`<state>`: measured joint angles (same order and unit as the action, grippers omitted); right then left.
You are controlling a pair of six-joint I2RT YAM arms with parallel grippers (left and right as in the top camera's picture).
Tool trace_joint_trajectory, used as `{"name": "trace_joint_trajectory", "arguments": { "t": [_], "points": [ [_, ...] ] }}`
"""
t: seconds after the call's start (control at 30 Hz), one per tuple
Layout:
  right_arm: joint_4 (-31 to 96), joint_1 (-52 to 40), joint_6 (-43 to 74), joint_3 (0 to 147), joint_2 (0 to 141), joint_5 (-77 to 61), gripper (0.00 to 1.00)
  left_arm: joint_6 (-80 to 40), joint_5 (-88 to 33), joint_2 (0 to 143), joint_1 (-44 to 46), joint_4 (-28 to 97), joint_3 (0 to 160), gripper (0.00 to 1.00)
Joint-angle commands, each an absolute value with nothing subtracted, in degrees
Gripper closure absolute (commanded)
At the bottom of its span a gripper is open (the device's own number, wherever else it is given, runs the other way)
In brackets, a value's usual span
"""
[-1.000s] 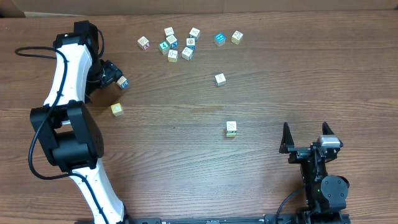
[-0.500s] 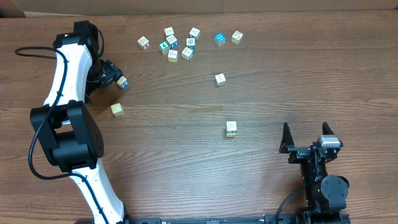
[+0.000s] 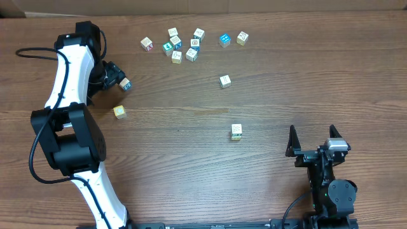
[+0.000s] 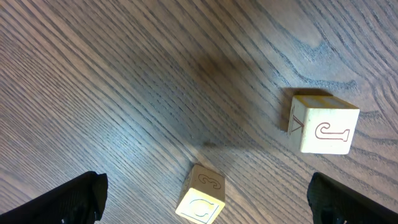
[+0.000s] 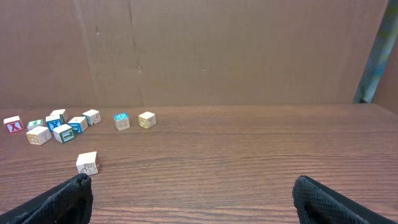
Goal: Form a tower
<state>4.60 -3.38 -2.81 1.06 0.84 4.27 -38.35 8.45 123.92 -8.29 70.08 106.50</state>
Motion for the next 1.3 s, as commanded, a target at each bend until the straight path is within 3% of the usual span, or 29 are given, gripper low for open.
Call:
{"name": "trace_joint_trajectory", "arguments": {
  "t": [0.0, 1.03, 1.27],
  "points": [
    [4.4, -3.2, -2.9, 0.4, 0.2, 4.2, 0.00, -37.3, 9.2, 124.3, -8.2, 70.0, 107.4, 0.00],
    [3.7, -3.2, -2.8, 0.5, 0.2, 4.3, 0.00, -37.3, 9.2, 124.3, -8.2, 70.0, 107.4, 0.01],
    [3.4, -3.2, 7.6, 1.4, 0.2, 2.1, 0.00, -37.3, 9.2, 124.3, -8.2, 70.0, 107.4, 0.00]
  ]
}}
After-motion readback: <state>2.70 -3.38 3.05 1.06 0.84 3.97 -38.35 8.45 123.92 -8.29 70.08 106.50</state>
